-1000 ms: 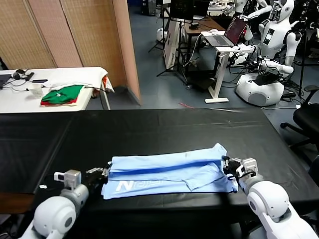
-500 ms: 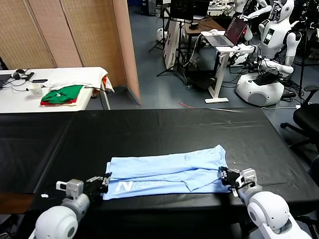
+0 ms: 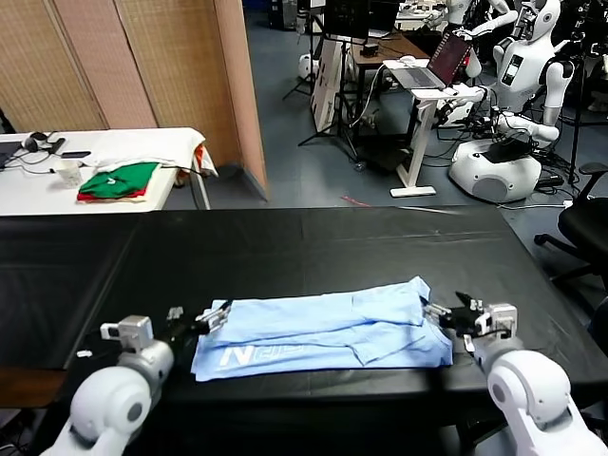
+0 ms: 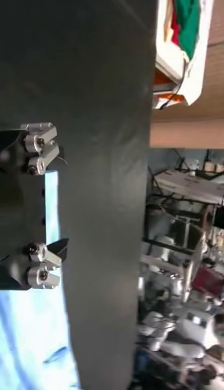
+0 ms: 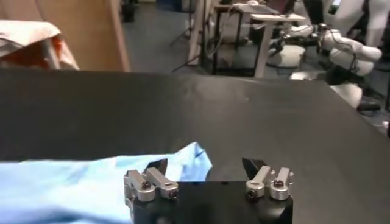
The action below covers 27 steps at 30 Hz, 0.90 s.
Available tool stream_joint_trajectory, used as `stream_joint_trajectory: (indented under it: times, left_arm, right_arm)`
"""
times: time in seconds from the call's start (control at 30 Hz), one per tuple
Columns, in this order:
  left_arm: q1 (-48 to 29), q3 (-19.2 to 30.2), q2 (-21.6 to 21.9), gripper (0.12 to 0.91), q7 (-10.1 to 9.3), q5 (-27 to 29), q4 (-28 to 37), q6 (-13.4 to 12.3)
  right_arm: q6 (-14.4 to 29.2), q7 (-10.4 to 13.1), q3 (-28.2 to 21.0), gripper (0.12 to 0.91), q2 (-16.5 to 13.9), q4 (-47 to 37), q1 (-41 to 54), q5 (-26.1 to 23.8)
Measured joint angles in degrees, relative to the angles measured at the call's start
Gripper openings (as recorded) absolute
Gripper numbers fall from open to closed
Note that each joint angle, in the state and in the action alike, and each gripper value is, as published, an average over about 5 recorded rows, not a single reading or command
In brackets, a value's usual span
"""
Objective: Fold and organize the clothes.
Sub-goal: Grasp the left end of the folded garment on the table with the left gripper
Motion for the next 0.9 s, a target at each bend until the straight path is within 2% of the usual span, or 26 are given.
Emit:
stream_joint_trajectory:
  times: [0.17,0.23,0.4,0.47,0.57,0.67,0.8,0.9]
  left_arm:
    - [-1.61,0.82,-0.72,0.907,-0.11,0.48,3.83,-0.04]
    - [-1.85,0.98,-0.76,0.907,-0.03,0.71,5.12,-0.08]
    - [-2.1,1.18,-0.64,0.883,0.21,0.77,7.01,-0.12]
    - [-2.23,1.31,-0.62,0.815,0.29,0.77,7.44,-0.14]
    - [-2.47,1.47,-0.71,0.658,0.34,0.89,8.0,-0.17]
    - [-2.69,1.57,-0.82,0.488,0.38,1.27,8.46,-0.33]
    - [-3.09,1.74,-1.03,0.237,1.11,3.2,9.15,-1.41]
    - [-3.54,1.94,-1.35,0.149,1.95,4.94,9.61,-2.37]
  right_arm:
    - [0.81,-0.25,-1.3,0.886,0.96,-3.46,2.04,-0.71]
    - [1.18,-0.33,-1.71,0.827,1.37,-4.43,2.52,-1.1]
    - [2.03,-0.4,-2.31,0.586,2.3,-6.18,3.36,-2.11]
    - [2.37,-0.39,-2.43,0.455,2.64,-6.51,3.48,-2.41]
    - [3.03,-0.12,-2.46,0.274,3.15,-6.58,3.28,-3.1]
    - [3.85,0.85,-2.28,0.16,3.7,-6.27,2.76,-3.96]
    - [4.93,2.39,-1.76,0.14,4.53,-5.47,1.7,-4.66]
    - [5.63,3.19,-1.42,0.14,5.1,-4.74,0.76,-4.94]
